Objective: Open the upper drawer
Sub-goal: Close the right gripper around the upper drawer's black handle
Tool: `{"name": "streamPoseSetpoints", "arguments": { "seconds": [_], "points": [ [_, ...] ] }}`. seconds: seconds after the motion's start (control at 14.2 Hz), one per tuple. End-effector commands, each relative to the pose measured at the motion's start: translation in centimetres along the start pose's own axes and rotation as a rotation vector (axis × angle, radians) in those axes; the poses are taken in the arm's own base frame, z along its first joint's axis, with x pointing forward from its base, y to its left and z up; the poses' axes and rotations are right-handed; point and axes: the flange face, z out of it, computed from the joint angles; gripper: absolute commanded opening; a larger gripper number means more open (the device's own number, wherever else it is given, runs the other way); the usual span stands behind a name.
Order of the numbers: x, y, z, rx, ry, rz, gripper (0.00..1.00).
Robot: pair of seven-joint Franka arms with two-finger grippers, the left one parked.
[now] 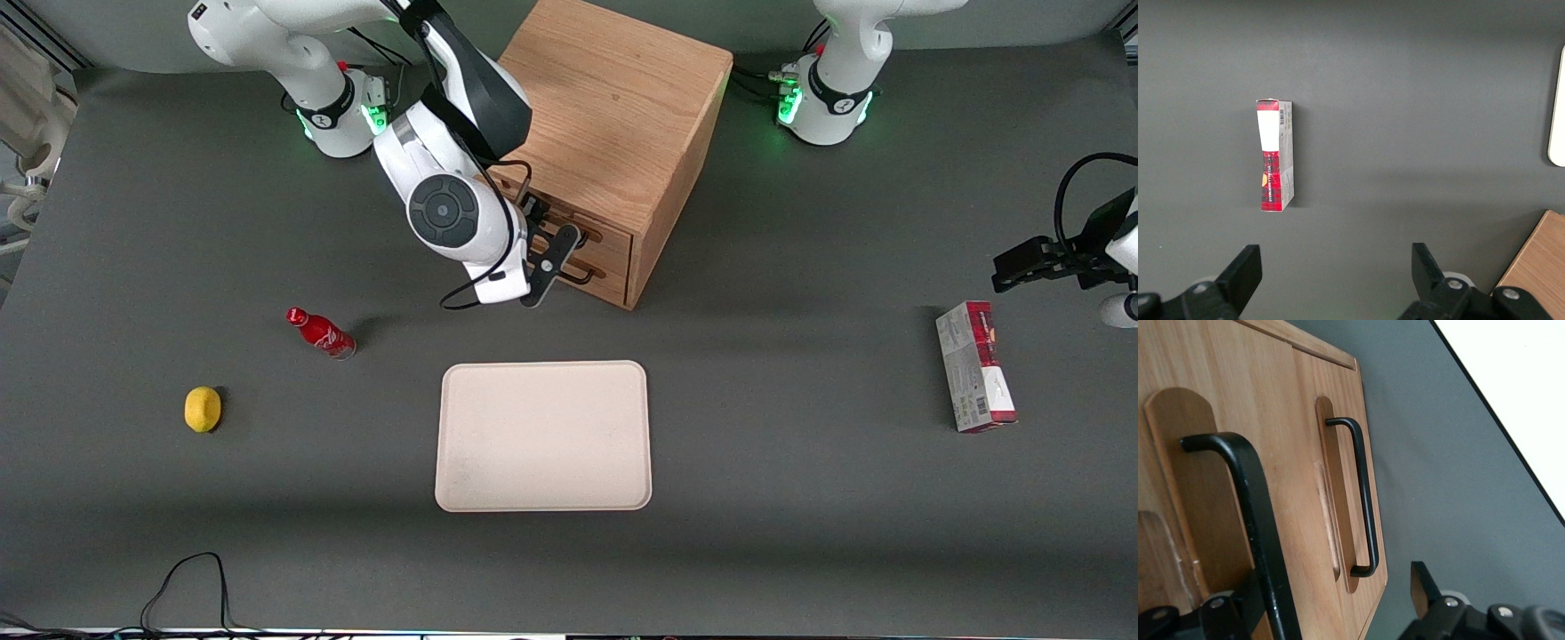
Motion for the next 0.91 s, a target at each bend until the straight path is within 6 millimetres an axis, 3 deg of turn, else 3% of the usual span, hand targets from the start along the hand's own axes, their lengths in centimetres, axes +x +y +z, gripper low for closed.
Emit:
{"name": "streamPoseSetpoints", "arguments": {
  "seconds": [0.0, 0.84],
  "points": [
    [-0.4, -0.6, 0.3, -0.016, -0.001, -0.027, 0.92],
    [-0.9, 1.4, -1.1, -0.016, 0.026, 0.0, 0.92]
  ]
}}
